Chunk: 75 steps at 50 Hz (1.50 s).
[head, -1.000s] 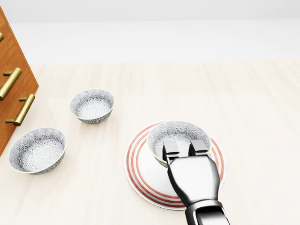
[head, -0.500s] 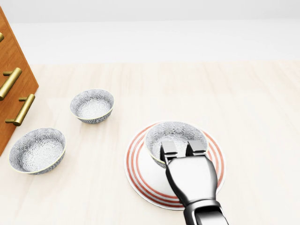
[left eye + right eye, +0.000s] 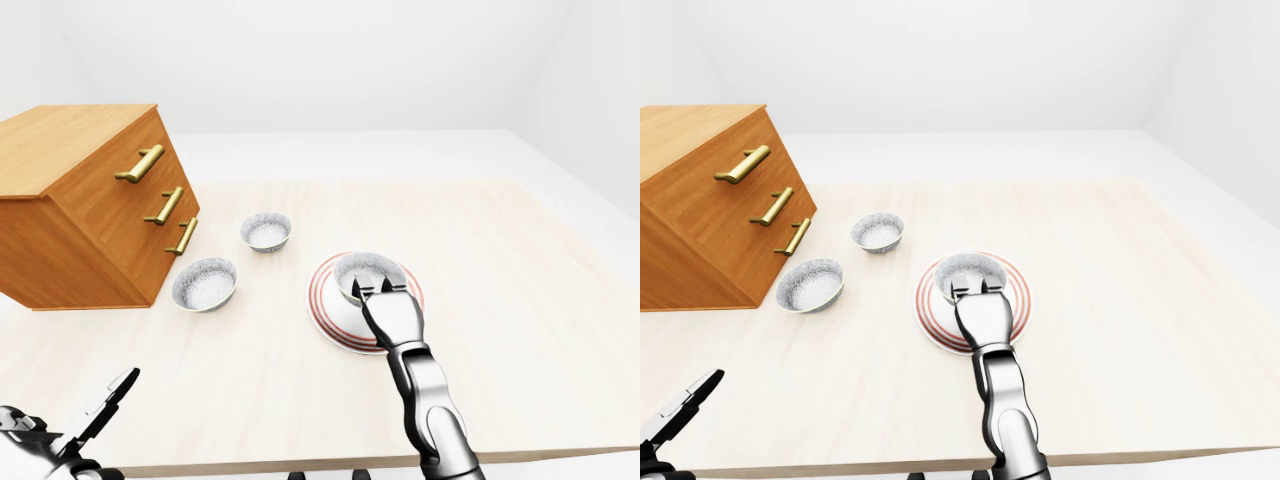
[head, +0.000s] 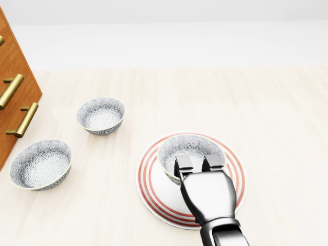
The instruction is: Put the bowl at the front on the plate.
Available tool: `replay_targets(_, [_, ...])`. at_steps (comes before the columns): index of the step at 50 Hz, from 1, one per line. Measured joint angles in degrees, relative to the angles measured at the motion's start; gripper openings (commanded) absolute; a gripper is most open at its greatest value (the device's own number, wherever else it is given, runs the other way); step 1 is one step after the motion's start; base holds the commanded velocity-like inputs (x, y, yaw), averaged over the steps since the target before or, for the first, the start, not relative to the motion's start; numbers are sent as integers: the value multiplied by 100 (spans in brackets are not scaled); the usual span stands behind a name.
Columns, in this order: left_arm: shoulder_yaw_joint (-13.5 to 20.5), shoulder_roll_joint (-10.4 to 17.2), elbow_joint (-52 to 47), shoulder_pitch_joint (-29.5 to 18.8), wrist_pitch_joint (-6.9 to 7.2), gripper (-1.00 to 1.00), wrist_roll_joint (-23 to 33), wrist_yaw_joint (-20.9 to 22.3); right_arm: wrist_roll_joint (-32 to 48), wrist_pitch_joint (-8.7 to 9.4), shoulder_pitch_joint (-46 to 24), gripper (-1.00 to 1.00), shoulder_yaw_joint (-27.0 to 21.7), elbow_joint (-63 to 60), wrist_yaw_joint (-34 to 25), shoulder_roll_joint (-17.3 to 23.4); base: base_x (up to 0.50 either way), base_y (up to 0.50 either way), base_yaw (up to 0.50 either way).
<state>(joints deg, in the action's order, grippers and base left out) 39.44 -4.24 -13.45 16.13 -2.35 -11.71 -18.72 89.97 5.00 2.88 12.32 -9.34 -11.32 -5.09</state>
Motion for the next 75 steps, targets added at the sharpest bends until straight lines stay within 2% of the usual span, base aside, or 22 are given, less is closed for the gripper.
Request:
replay_targets(16, [-6, 0, -9, 7, -2, 100, -2, -2, -72, 0, -10, -98, -7, 52, 41, 17, 0, 0, 0])
replay_targets(17, [-6, -1, -13, 8, 2, 100, -3, -1, -74, 0, -12, -59, -8, 55, 42, 17, 0, 0, 0])
replay_targets(18, [-4, -1, -19, 9, 6, 100, -3, 1, -60, 0, -16, 100, -9, 52, 53, 18, 0, 0, 0])
replay_targets(63, [-5, 1, -7, 7, 15, 100, 1, 12, -28, 0, -39, 100, -10, -38, 96, 25, 0, 0, 0])
replay_targets(75, [0, -3, -6, 5, 15, 100, 8, 22, 386, 0, -121, 100, -20, -484, -320, -22, 0, 0, 0])
